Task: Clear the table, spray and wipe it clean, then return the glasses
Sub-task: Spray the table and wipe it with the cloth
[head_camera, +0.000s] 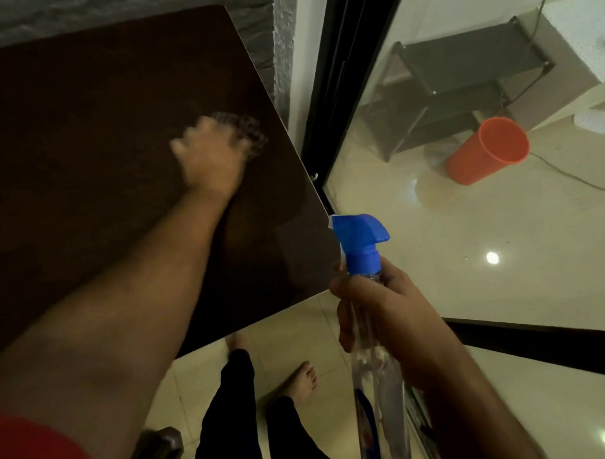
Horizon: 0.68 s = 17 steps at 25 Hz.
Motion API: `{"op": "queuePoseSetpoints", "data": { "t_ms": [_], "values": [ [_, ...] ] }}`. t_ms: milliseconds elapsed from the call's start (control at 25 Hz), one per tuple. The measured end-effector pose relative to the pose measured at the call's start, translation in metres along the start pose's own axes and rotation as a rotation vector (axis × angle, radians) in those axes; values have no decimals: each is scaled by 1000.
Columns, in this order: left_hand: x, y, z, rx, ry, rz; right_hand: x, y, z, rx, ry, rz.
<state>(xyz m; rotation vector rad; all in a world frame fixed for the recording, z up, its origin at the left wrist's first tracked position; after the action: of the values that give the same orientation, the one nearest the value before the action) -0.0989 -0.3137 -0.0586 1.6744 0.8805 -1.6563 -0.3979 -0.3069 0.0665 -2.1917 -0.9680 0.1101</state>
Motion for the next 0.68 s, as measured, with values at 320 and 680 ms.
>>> {"op": "queuePoseSetpoints", "data": {
  "t_ms": [320, 680],
  "values": [
    [6, -46, -58, 115, 43, 108, 7, 8, 5, 14, 16, -25],
    [1, 32, -14, -33, 63, 60, -1, -15, 26, 39, -144, 84]
  ]
}}
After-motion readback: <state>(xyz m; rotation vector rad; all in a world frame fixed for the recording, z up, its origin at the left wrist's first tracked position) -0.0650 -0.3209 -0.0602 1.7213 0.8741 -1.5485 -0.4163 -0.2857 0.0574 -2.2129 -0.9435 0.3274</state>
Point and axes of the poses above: each hand's wrist, its own y-axis towards the middle knuckle, its own x-axis out of the palm, z = x × y, the point moved 1 cm from there along y, towards the middle knuckle, and after that the axes turned 11 degrees about y, right-handed, at the moved point
